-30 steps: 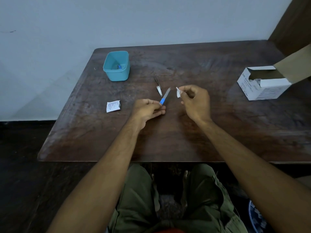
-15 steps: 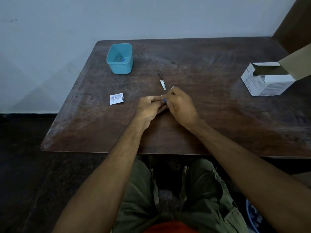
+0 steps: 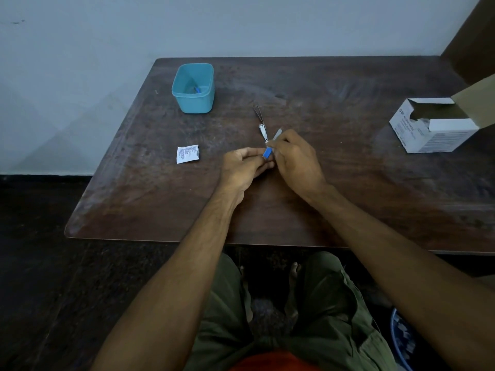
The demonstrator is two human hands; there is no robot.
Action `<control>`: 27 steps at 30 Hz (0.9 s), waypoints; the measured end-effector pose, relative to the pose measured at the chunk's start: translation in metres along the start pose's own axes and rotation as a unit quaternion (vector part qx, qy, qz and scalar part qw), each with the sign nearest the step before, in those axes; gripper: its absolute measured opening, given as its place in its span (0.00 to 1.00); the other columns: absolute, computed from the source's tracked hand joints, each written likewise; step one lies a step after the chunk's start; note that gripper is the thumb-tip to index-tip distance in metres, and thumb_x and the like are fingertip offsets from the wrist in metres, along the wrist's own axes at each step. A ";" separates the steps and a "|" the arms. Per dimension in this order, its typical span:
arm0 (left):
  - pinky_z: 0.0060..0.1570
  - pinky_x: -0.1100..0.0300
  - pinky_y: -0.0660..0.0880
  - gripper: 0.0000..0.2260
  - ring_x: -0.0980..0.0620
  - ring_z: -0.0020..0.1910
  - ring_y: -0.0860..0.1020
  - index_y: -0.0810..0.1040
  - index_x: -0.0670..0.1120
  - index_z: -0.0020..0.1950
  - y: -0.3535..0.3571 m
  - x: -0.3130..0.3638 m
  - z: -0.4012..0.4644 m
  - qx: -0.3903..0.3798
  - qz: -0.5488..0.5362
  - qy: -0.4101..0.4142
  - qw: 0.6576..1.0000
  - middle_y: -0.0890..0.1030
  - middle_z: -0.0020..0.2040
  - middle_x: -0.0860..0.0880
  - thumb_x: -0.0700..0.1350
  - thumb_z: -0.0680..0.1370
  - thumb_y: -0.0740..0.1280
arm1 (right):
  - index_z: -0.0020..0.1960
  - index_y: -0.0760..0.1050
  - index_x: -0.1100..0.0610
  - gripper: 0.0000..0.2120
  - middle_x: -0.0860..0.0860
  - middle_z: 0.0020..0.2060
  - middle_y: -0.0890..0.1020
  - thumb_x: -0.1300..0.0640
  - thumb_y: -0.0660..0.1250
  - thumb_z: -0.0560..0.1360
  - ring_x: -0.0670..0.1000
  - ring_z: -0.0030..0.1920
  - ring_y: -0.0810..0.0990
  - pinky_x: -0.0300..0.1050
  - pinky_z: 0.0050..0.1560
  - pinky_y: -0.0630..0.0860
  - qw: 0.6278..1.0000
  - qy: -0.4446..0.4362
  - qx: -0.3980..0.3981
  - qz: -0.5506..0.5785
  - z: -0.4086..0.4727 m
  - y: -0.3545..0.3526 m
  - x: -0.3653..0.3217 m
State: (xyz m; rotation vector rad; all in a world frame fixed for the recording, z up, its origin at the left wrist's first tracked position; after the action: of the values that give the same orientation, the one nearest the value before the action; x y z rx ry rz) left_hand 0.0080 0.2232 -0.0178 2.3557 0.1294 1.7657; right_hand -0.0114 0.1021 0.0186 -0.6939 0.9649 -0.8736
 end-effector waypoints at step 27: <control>0.42 0.61 0.81 0.03 0.47 0.40 0.85 0.79 0.37 0.46 0.002 -0.003 0.002 0.019 0.042 0.013 0.999 0.85 0.40 0.42 0.31 0.75 0.67 | 0.57 0.76 0.64 0.11 0.58 0.52 0.76 0.62 0.60 0.77 0.58 0.47 0.77 0.51 0.42 0.76 0.999 -0.016 -0.013 -0.044 0.009 -0.003 0.009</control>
State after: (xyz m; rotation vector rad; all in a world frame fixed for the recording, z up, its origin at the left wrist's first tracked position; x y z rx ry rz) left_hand 0.0090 0.2205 -0.0205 2.3990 0.0702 1.8473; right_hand -0.0013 0.0937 0.0211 -0.7739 0.9246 -0.9256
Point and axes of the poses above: each hand's wrist, its own z-axis towards the middle knuckle, its own y-axis out of the palm, x = y × z, the point moved 4 cm from there along z, towards the middle knuckle
